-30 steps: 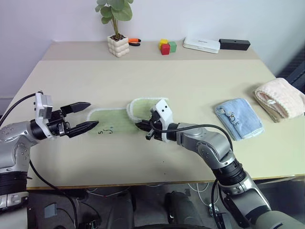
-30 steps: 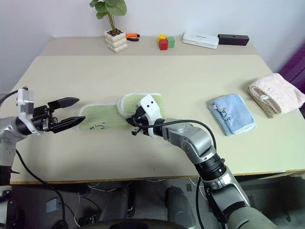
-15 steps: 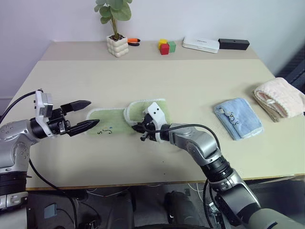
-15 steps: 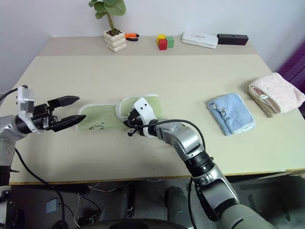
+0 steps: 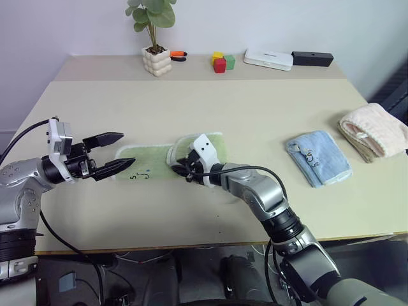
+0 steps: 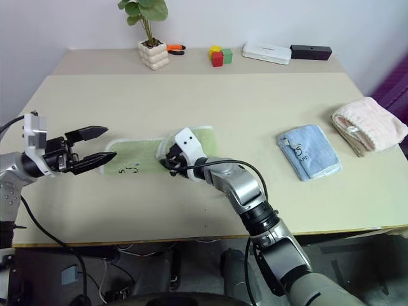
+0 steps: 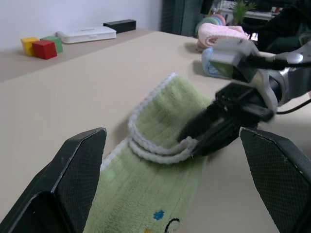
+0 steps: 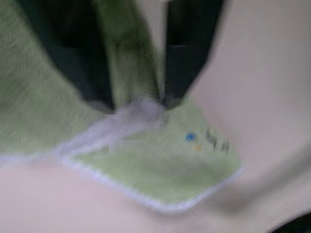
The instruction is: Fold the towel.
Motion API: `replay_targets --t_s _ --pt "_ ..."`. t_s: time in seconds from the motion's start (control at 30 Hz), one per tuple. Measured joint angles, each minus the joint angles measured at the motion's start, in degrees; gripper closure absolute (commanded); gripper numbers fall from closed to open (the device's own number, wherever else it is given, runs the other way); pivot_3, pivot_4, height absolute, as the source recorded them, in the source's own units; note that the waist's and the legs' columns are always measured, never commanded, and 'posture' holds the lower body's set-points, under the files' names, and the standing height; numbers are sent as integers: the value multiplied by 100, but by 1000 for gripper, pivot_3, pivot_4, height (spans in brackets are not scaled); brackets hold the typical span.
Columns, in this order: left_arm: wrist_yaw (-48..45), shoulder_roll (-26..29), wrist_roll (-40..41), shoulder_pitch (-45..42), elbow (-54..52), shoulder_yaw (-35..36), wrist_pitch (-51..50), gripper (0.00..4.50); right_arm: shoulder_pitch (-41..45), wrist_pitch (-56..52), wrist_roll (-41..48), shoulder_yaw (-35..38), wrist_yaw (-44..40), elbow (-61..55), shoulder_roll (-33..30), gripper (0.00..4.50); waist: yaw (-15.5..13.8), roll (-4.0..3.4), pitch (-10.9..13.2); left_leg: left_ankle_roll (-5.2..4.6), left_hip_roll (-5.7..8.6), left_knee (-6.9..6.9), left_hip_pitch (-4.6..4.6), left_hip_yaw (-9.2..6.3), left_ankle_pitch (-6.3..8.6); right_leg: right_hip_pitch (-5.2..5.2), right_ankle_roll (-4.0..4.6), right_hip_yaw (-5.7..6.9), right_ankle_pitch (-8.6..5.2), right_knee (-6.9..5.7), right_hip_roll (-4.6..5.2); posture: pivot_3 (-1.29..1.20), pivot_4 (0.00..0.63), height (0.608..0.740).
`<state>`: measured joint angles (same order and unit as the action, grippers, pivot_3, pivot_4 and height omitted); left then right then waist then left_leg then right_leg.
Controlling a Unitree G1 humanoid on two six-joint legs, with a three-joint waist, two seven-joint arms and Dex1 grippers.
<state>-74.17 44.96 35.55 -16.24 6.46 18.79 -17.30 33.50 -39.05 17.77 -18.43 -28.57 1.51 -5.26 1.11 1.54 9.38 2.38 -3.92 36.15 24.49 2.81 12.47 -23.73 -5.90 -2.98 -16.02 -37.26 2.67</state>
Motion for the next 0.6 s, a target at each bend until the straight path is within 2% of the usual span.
replay_targets --t_s 0.07,0.1,0.2,0.3,0.37,0.43,0.47,0.53,0.6 --pt "5 0 0 -3 -1 -4 -10 0 0 2 37 84 -51 -133 -4 286 2 0 0 0 0 0 0 0 0 0 0 0 0 0 0 0 150 740" --pt "5 -1 0 -9 -1 -7 -12 0 0 12 45 102 -75 -192 -7 20 4 0 0 0 0 -1 0 0 0 0 0 0 0 0 0 0 150 740" --pt "10 -4 0 -64 0 -27 -15 0 -19 -138 426 352 -252 -494 43 20 3 -1 1 0 0 -1 0 0 0 -1 -1 0 1 -1 -1 0 150 740" --pt "98 -45 -7 -185 3 -100 7 0 116 -630 1498 1419 -72 -650 527 20 -3 0 0 0 -1 0 -1 0 0 1 -13 0 8 -3 0 0 150 740" --pt "324 -228 1 -351 5 -148 -94 0 351 -720 1823 1895 118 -651 533 20 -39 -1 1 0 0 3 -2 -1 0 7 -13 2 7 0 1 0 150 740" --pt "594 -418 -5 -441 -1 -197 -204 0 428 -663 1851 2092 172 -652 400 547 -36 2 -1 0 2 3 -1 -2 0 10 -12 2 7 7 3 0 150 740" --pt "681 -554 -6 -440 -60 -245 -187 245 405 -580 1809 2123 182 -634 292 877 -24 0 0 1 4 1 -1 0 0 10 -12 1 7 8 5 0 150 740" --pt "730 -715 -14 -432 -154 -374 -131 783 367 -411 1647 2172 248 -533 168 1839 -9 0 0 1 4 -1 1 0 0 5 -16 1 9 5 2 0 150 740" --pt "723 -739 -14 -434 -209 -451 -89 790 282 -135 1321 1977 225 -485 -43 2835 21 0 0 0 2 -6 0 0 0 -2 -16 0 9 0 -1 0 150 740"
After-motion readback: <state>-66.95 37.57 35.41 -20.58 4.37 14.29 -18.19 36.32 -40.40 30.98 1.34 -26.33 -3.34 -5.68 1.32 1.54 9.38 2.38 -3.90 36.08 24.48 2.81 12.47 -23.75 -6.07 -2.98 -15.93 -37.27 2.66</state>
